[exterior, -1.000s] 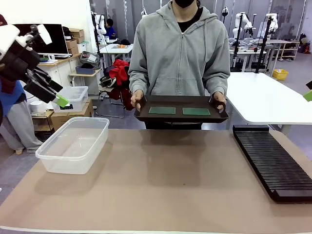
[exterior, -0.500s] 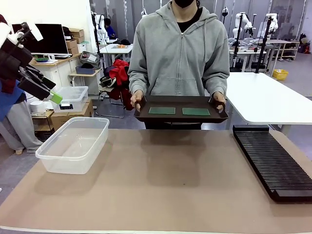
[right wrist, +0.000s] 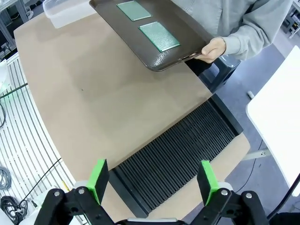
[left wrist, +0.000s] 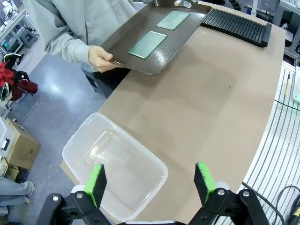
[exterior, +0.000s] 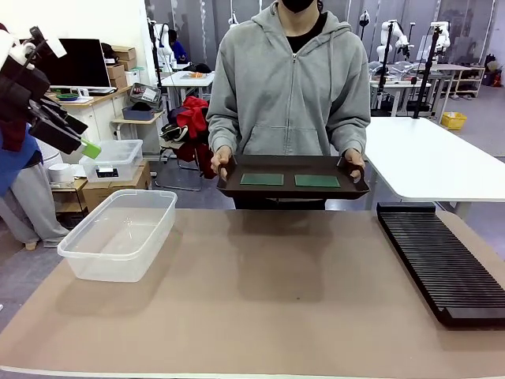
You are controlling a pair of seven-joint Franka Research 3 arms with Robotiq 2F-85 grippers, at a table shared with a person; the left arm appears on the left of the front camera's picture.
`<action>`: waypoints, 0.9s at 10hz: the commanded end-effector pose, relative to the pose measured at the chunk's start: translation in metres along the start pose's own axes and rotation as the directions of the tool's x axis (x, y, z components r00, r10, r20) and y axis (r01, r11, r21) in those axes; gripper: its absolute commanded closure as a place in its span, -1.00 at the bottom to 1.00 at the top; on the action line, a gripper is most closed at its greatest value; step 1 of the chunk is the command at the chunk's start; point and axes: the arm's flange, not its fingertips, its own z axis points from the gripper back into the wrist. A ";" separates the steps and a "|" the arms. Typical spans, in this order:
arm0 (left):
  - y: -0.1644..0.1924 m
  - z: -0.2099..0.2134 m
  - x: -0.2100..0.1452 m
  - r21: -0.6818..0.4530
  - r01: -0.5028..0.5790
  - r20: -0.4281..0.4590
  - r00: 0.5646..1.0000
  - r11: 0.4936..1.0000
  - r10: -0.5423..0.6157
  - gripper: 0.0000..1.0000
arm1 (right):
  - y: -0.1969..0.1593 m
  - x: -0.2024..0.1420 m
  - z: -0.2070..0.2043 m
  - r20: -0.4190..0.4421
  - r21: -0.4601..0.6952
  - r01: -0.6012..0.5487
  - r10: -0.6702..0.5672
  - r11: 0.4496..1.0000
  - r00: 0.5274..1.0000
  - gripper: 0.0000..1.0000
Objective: Sort PCBs into racks and boxes based on the side picked up.
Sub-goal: Pick up the Blank PCB handed by the Human.
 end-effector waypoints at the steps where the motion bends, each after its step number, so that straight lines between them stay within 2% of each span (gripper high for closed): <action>1: -0.005 -0.001 -0.001 0.029 -0.009 0.010 1.000 1.000 0.009 -1.00 | 0.003 -0.003 -0.002 0.031 -0.023 -0.001 0.002 1.000 1.000 -1.00; 3: -0.004 -0.001 0.001 0.058 -0.025 0.032 0.999 0.998 0.023 -1.00 | 0.006 -0.003 0.003 0.051 -0.055 -0.002 0.005 0.998 0.999 -1.00; 4: 0.001 0.004 0.002 0.021 0.000 0.016 1.000 1.000 0.000 -1.00 | 0.007 -0.004 0.005 0.071 -0.068 -0.004 0.009 0.998 0.997 -1.00; 9: 0.001 0.004 0.002 0.021 0.000 0.016 1.000 1.000 0.000 -1.00 | 0.007 -0.011 0.007 0.090 -0.074 0.004 0.003 0.997 0.996 -1.00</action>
